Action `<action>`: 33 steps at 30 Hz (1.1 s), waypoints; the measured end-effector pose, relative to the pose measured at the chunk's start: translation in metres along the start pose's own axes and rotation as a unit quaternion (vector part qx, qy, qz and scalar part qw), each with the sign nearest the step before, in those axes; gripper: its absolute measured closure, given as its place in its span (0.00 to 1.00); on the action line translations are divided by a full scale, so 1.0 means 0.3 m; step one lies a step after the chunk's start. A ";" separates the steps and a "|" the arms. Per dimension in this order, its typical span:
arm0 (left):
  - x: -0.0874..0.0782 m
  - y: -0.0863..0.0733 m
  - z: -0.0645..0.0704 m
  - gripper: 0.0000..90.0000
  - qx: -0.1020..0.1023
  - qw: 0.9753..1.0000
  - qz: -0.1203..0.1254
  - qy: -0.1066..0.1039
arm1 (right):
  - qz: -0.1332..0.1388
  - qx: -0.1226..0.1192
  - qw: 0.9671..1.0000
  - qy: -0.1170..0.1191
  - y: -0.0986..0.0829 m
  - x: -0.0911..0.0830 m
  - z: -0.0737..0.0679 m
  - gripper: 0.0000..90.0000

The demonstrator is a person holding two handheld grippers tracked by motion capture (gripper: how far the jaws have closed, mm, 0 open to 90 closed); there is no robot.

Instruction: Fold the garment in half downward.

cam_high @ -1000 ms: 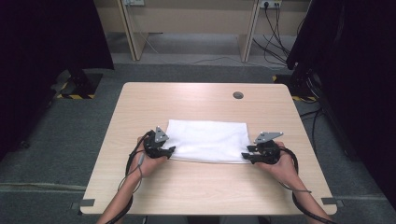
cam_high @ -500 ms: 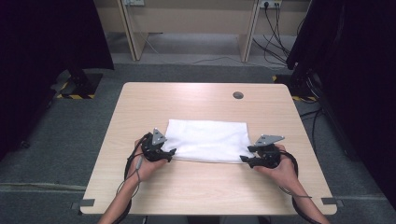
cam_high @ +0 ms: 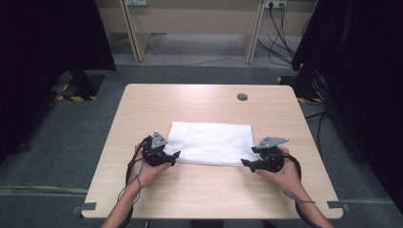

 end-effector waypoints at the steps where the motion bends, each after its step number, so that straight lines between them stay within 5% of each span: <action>1: -0.003 0.000 0.003 0.25 0.000 1.000 0.001 0.000 | 0.001 0.001 1.000 0.001 0.003 -0.002 -0.003 0.33; 10: -0.036 0.008 0.042 0.22 0.004 1.000 0.016 -0.001 | 0.005 -0.008 1.000 0.010 0.029 -0.009 -0.045 0.30; 19: -0.061 -0.021 0.108 0.19 -0.002 0.999 0.031 -0.020 | 0.000 -0.004 1.000 0.022 0.025 -0.021 -0.082 0.24; 33: -0.109 -0.077 0.150 0.16 -0.012 0.998 0.042 -0.035 | -0.002 0.001 0.999 0.035 0.010 -0.051 -0.121 0.17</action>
Point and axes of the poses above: each handheld gripper's, and its own axes: x roughly forward along the jaws, y roughly out of its top, z roughly to its right, the point moved 2 cm from there along x, roughly forward along the jaws, and after that the axes turned 12 degrees about -y, right-handed, at the moved point
